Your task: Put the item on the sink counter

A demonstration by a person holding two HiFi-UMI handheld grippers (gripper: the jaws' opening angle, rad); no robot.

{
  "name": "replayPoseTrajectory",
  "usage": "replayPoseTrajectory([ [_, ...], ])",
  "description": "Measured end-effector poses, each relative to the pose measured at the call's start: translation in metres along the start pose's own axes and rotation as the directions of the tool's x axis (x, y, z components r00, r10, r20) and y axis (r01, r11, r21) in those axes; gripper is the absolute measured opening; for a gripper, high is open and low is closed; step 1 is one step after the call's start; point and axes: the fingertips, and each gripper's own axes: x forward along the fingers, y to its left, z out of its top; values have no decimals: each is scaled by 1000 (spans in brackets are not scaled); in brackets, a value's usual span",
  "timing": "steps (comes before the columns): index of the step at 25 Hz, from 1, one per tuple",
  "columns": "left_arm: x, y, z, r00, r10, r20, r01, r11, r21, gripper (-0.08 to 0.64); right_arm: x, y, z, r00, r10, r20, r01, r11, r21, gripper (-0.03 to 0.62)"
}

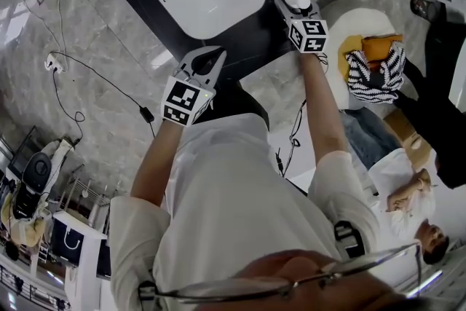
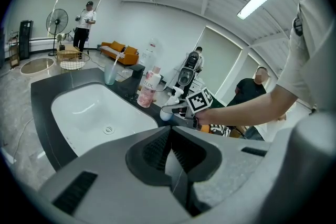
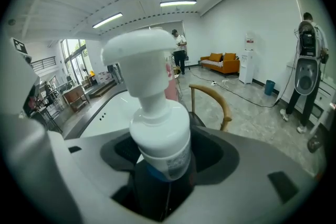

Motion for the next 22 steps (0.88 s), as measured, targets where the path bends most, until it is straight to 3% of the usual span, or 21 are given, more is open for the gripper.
replayPoseTrajectory([
  [13, -20, -35, 17, 999, 16, 47, -19, 997, 72, 5, -46, 9, 17, 999, -13, 30, 13, 1000, -16, 296],
  [22, -41, -50, 36, 995, 41, 93, -52, 991, 121, 5, -96, 25, 29, 997, -37, 65, 34, 998, 48, 261],
])
